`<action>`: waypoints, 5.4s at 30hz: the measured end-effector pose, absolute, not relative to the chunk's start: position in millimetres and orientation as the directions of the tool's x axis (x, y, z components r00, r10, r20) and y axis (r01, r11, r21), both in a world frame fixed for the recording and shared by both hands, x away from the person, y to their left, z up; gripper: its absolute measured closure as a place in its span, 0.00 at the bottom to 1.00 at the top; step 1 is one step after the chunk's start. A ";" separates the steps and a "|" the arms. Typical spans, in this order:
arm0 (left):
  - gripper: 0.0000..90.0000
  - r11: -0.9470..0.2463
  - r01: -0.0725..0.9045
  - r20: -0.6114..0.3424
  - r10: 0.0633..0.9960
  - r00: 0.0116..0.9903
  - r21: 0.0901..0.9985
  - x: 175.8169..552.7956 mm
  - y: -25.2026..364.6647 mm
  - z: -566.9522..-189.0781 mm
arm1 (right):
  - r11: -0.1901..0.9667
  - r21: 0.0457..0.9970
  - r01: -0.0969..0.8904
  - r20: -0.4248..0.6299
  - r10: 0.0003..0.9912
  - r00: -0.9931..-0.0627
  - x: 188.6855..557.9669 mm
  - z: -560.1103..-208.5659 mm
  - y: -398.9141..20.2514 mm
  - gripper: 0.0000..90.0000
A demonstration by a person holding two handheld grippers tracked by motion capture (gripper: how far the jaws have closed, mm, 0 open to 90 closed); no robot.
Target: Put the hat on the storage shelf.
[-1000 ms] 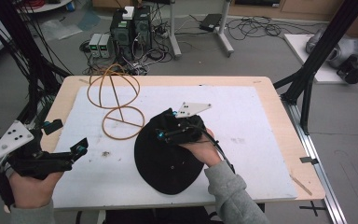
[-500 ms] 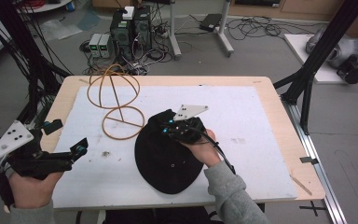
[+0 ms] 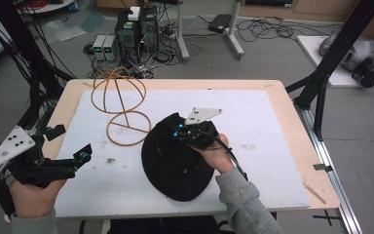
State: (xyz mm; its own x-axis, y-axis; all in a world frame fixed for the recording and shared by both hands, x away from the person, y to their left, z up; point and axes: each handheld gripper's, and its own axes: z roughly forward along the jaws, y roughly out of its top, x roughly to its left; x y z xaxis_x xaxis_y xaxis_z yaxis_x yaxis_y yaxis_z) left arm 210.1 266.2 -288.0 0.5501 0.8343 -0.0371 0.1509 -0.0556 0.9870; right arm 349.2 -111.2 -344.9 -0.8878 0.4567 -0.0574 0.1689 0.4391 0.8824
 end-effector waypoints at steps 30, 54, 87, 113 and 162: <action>0.02 -0.052 0.155 -0.043 0.832 0.553 0.987 210.1 266.5 -288.5 | 0.446 0.893 0.068 -0.106 0.354 -0.929 343.1 -262.6 -141.9 0.98; 0.02 -0.033 0.146 -0.057 0.821 0.569 0.989 206.7 267.6 -284.7 | 0.428 0.904 0.009 -0.129 0.291 -0.948 350.9 -200.1 -156.2 0.98; 0.02 -0.024 0.143 -0.062 0.818 0.572 0.989 204.3 271.0 -283.7 | 0.412 0.906 -0.099 -0.190 0.187 -0.964 367.4 -127.1 -146.9 0.98; 0.02 -0.032 0.132 -0.048 0.828 0.559 0.991 186.4 274.7 -280.7 | 0.406 0.904 -0.135 -0.215 0.158 -0.964 399.0 -111.2 -111.6 0.98; 0.02 -0.087 0.158 -0.013 0.839 0.544 0.984 153.5 270.3 -289.0 | 0.381 0.914 -0.142 -0.196 0.106 -0.975 482.2 -142.6 2.6 0.98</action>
State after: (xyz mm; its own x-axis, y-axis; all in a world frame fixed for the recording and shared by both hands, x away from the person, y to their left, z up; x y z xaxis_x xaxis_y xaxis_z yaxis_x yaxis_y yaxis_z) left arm 153.5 270.3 -289.0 0.5438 0.8391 -0.0135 0.1585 -0.0869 0.9835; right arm 482.2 2.6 -142.6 -0.9749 0.1064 -0.1958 -0.1419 0.3812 0.9135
